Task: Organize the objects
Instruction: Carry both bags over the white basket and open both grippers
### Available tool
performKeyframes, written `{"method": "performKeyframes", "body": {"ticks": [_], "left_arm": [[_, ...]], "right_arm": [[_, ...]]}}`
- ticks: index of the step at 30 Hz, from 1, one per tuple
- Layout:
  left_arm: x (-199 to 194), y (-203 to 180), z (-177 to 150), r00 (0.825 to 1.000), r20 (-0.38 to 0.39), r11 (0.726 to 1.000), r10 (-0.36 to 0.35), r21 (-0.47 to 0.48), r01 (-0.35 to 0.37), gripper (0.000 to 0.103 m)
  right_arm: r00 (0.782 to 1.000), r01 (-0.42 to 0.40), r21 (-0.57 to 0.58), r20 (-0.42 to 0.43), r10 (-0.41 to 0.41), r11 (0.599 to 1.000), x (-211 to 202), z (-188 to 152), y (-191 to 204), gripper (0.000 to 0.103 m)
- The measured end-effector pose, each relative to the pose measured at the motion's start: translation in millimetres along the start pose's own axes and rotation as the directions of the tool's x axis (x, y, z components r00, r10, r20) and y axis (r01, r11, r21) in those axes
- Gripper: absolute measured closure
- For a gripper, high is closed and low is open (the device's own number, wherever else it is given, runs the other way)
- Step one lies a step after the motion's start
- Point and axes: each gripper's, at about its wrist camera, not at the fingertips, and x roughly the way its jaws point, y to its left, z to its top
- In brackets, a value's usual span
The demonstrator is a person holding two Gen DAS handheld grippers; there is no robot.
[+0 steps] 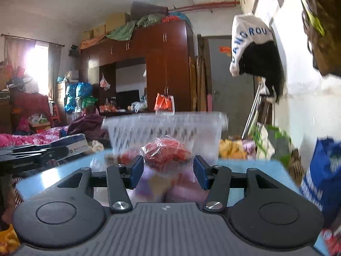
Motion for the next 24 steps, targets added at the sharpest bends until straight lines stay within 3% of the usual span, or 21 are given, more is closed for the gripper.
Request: {"method": "performKeyframes", "body": {"ticks": [4, 6, 8, 11, 15, 16, 17, 18, 19, 20, 24], "left_arm": [[45.9, -10.6, 58.5, 0.999, 0.003, 0.999, -0.034, 0.014, 0.034, 0.064], [83.2, -14.8, 82.9, 0.998, -0.041, 0.999, -0.043, 0.003, 0.043, 0.064], [126.3, -16.8, 95.4, 0.99, -0.138, 0.999, -0.038, -0.017, 0.036, 0.064], [164.9, -12.6, 95.5, 0.972, -0.229, 0.997, -0.049, -0.067, 0.035, 0.064], [184.4, -16.8, 84.0, 0.962, -0.272, 0.999, -0.022, -0.046, 0.01, 0.063], [186.0, -17.3, 82.3, 0.963, -0.268, 0.999, -0.009, -0.037, -0.001, 0.059], [187.9, -17.5, 82.4, 0.965, -0.263, 1.0, -0.002, -0.024, -0.005, 0.052], [189.8, -17.8, 81.0, 0.963, -0.268, 1.0, 0.01, -0.009, -0.012, 0.034], [190.5, -18.0, 80.3, 0.963, -0.269, 1.0, 0.016, -0.003, -0.017, 0.027], [189.3, -16.3, 79.8, 0.965, -0.262, 1.0, 0.012, -0.006, -0.014, 0.027], [159.9, -8.8, 70.8, 0.971, -0.237, 0.999, -0.028, -0.045, 0.018, 0.027]], "right_arm": [[1.0, 0.002, -0.02, -0.019, -0.002, 1.0, 59.5, 55.1, -6.7, 0.048], [0.998, 0.011, -0.032, -0.06, -0.013, 0.999, 96.3, 74.8, -11.7, 0.048], [0.992, 0.05, -0.025, -0.117, -0.052, 0.998, 125.9, 81.1, -17.7, 0.048], [0.983, 0.065, -0.035, -0.167, -0.07, 0.997, 148.5, 76.3, -20.6, 0.048], [0.981, 0.05, -0.019, -0.184, -0.053, 0.999, 154.6, 67.0, -22.1, 0.048], [0.982, 0.04, -0.009, -0.185, -0.041, 0.999, 154.1, 66.0, -22.5, 0.046], [0.981, 0.024, 0.004, -0.192, -0.023, 1.0, 153.7, 65.7, -22.9, 0.035], [0.981, 0.019, 0.013, -0.195, -0.016, 1.0, 151.5, 65.9, -22.1, 0.025], [0.984, 0.029, 0.011, -0.178, -0.027, 1.0, 146.9, 66.3, -21.6, 0.008], [0.988, 0.047, 0.001, -0.15, -0.046, 0.999, 140.8, 66.2, -20.2, 0.0], [0.993, 0.039, 0.06, -0.116, -0.032, 0.997, 109.4, 56.4, -27.4, 0.0]]}}
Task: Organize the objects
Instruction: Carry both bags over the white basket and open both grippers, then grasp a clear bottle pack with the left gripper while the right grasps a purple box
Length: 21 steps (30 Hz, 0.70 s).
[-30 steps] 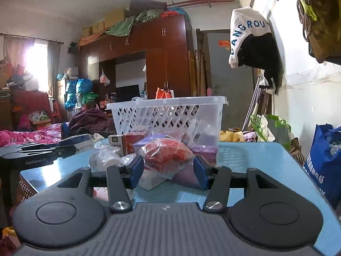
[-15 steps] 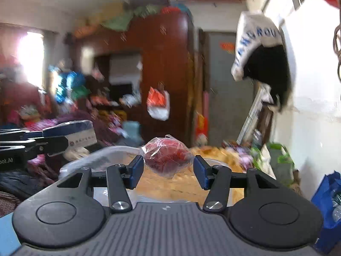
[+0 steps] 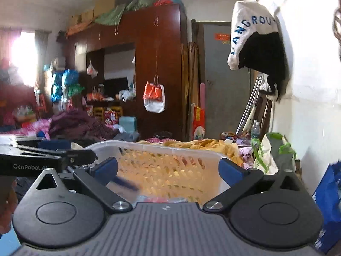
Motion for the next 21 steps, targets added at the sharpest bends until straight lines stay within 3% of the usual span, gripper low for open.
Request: {"method": "performKeyframes", "body": {"ticks": [4, 9, 13, 17, 21], "left_arm": [[-49.2, -1.8, -37.2, 0.999, 0.034, 0.999, -0.04, 0.003, 0.04, 0.024], [-101.8, -16.5, -95.0, 0.996, 0.075, 0.999, -0.044, 0.035, 0.041, 0.018], [-103.7, -29.1, -112.4, 0.998, 0.021, 0.996, -0.066, 0.059, 0.064, 0.015], [-99.0, -34.4, -124.4, 0.997, -0.012, 0.993, -0.078, 0.083, 0.079, 0.015], [-90.4, -37.9, -136.4, 0.998, -0.048, 0.992, -0.036, 0.119, 0.041, 0.014]], "right_arm": [[0.998, 0.047, 0.069, -0.054, -0.043, 0.996, -35.2, -33.7, -9.7, 0.0], [0.999, 0.031, 0.081, -0.023, -0.029, 0.996, -87.9, -89.9, -6.7, 0.0], [0.999, -0.04, 0.089, -0.011, 0.042, 0.995, -107.4, -118.8, 5.9, 0.0], [1.0, -0.008, 0.026, 0.005, 0.008, 1.0, -98.7, -113.4, 17.7, 0.0], [0.999, -0.043, 0.04, -0.003, 0.043, 0.998, -95.7, -113.2, 15.1, 0.0]]}}
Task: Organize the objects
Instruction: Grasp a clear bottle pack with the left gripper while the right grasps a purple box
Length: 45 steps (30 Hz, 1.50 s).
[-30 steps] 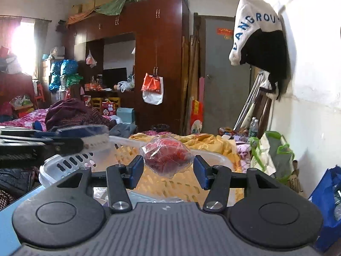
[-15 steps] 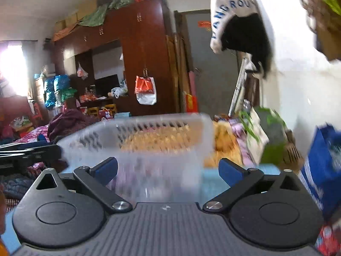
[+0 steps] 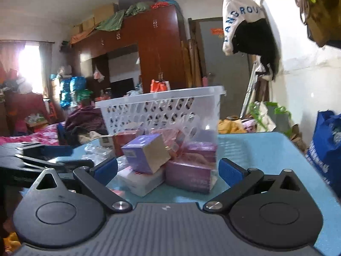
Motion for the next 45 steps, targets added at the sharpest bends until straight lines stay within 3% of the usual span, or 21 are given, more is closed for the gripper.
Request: {"method": "performKeyframes", "body": {"ticks": [4, 7, 16, 21, 25, 28, 34, 41, 45], "left_arm": [[7.7, -0.4, -6.4, 1.0, -0.031, 1.0, -0.004, 0.0, 0.004, 0.014], [7.6, 1.7, -11.1, 1.0, -0.021, 1.0, 0.009, -0.018, -0.009, 0.029], [-1.7, 19.7, -10.3, 1.0, 0.013, 0.998, 0.007, -0.061, -0.006, 0.029], [-2.1, 22.2, -10.8, 1.0, 0.016, 0.998, 0.0, -0.062, 0.001, 0.029], [-3.8, 22.9, -11.0, 1.0, 0.029, 0.998, -0.004, -0.064, 0.006, 0.029], [-6.5, 24.3, -11.0, 0.999, 0.048, 0.998, -0.005, -0.07, 0.009, 0.029], [-7.6, 27.7, -10.9, 0.998, 0.061, 0.997, -0.007, -0.08, 0.012, 0.029], [-9.4, 25.1, -11.4, 0.997, 0.075, 0.997, -0.014, -0.075, 0.02, 0.029], [-10.3, 25.1, -10.8, 0.996, 0.083, 0.997, -0.013, -0.076, 0.019, 0.029]], "right_arm": [[1.0, -0.005, -0.01, -0.006, 0.005, 1.0, 4.0, 0.2, 2.7, 0.0], [1.0, -0.019, -0.039, -0.01, 0.019, 0.999, 7.9, -0.4, 11.7, 0.0], [0.998, -0.015, -0.114, -0.064, 0.008, 0.993, 43.7, 19.7, 26.2, 0.004], [0.992, -0.014, -0.143, -0.127, -0.004, 0.99, 61.8, 16.2, 30.1, 0.017], [0.994, 0.029, -0.187, -0.1, -0.048, 0.982, 58.0, 12.8, 34.7, 0.024], [0.996, 0.028, -0.182, -0.076, -0.043, 0.983, 51.7, 11.0, 34.0, 0.039], [0.998, 0.021, -0.145, -0.056, -0.029, 0.989, 48.7, 15.7, 27.7, 0.04], [0.998, 0.017, -0.102, 0.066, -0.01, 0.995, 30.9, 15.2, 22.1, 0.04], [0.996, 0.009, -0.06, 0.092, -0.003, 0.998, 28.0, 15.5, 14.8, 0.04]]}}
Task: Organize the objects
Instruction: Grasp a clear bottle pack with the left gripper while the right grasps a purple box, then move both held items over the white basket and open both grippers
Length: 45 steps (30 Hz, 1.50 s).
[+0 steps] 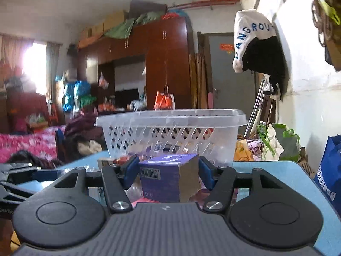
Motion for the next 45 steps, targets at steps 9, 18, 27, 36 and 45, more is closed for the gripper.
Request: {"method": "performKeyframes", "body": {"ticks": [9, 18, 27, 36, 45], "left_arm": [[-3.0, 1.4, 1.2, 0.999, 0.032, 1.0, 0.019, -0.002, -0.019, 0.029], [-17.8, 10.1, 17.6, 0.993, 0.113, 0.999, 0.015, -0.033, -0.011, 0.029], [25.7, 17.4, 142.4, 0.989, 0.147, 0.999, -0.003, -0.032, 0.008, 0.029], [154.2, 40.1, 171.2, 0.987, -0.147, 0.994, 0.062, -0.08, -0.074, 0.029], [155.7, 38.7, 158.4, 0.988, -0.136, 0.993, 0.073, -0.083, -0.085, 0.015]], "right_arm": [[1.0, 0.0, 0.006, -0.002, 0.0, 1.0, 2.5, 0.8, 0.8, 0.04], [0.999, 0.012, -0.027, 0.036, -0.011, 1.0, -7.1, 7.1, 4.8, 0.04], [0.998, 0.062, -0.131, 0.034, -0.058, 0.989, 46.8, 115.4, 9.9, 0.04], [0.984, 0.034, -0.044, -0.171, -0.041, 0.998, 142.5, 111.0, -23.1, 0.04], [0.987, 0.035, -0.047, -0.152, -0.042, 0.998, 118.2, 103.1, -20.9, 0.0]]}}
